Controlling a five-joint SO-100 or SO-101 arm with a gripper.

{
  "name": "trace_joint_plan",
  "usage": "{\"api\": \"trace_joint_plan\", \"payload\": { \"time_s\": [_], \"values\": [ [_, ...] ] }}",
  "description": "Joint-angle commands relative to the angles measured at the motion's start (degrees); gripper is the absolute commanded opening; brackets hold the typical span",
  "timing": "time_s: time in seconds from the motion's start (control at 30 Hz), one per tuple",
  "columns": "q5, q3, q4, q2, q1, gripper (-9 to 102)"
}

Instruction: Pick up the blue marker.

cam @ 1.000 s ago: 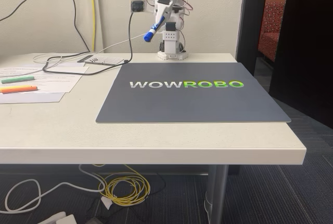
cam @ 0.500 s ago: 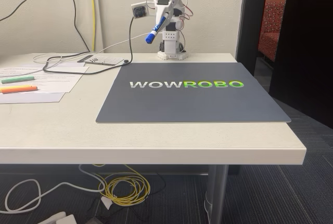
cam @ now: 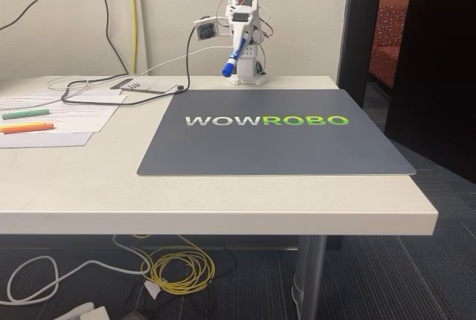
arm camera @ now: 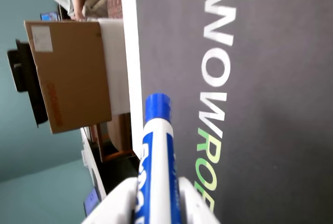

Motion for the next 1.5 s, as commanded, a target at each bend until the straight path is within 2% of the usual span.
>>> {"api": "trace_joint_plan", "payload": {
  "time_s": [0.0, 0.2, 0.4, 0.6, 1.47],
  "values": [
    [-1.41, -0.88, 0.18, 3.43, -2.29, 5],
    [-1.85, -3.25, -0.09, 2.81, -3.08, 5],
    [-2.29, -17.05, -0.26, -13.1, -3.69, 5],
    [-2.81, -26.37, 2.72, -19.95, -3.78, 5],
    [-3.78, -27.77, 2.99, -20.74, -5.1, 5]
  ]
}}
